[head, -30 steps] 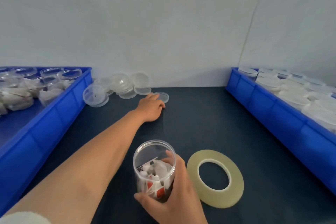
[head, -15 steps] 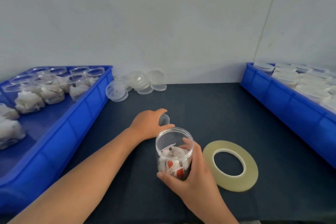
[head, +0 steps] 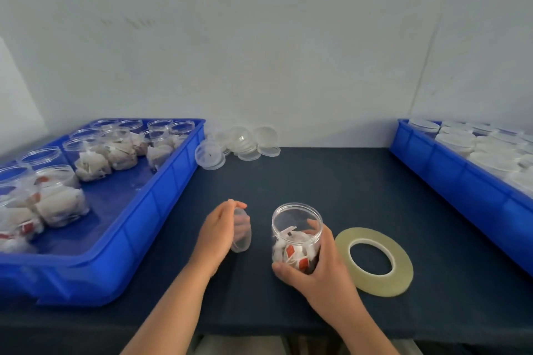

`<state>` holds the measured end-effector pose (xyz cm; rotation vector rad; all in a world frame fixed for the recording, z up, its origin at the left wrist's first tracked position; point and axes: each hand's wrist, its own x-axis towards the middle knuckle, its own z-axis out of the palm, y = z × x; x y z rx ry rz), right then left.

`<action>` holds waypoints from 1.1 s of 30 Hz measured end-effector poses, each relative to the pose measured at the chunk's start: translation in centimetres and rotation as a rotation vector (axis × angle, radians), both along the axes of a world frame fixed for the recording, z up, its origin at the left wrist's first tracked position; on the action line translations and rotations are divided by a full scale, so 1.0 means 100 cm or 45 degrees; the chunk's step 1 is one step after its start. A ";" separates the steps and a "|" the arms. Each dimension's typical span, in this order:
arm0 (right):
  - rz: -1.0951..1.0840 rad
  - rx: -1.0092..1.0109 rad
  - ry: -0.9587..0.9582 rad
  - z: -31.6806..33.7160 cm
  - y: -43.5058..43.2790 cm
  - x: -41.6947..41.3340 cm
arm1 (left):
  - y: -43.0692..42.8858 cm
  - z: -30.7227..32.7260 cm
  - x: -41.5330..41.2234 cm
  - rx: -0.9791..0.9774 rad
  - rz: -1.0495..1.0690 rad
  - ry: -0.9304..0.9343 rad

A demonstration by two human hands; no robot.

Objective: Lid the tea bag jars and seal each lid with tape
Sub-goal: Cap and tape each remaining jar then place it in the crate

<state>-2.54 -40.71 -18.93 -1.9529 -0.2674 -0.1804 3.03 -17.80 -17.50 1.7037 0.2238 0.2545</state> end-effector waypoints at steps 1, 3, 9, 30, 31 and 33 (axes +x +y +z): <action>-0.004 -0.009 0.002 0.000 0.000 0.000 | 0.003 -0.004 -0.001 0.171 0.074 -0.024; -0.011 -0.036 0.003 0.001 -0.001 0.001 | 0.013 -0.012 0.002 0.548 0.239 -0.050; -0.021 -0.042 0.009 -0.003 -0.002 0.003 | 0.011 -0.026 0.010 1.177 0.007 0.041; 0.016 0.004 -0.060 -0.001 0.003 0.002 | -0.051 0.085 -0.034 1.295 -0.556 -0.422; 0.015 0.005 -0.070 0.000 0.003 0.003 | -0.054 0.087 -0.033 1.366 -0.621 -0.379; 0.015 0.004 -0.084 0.000 0.004 0.004 | -0.060 0.087 -0.031 1.497 -0.724 -0.310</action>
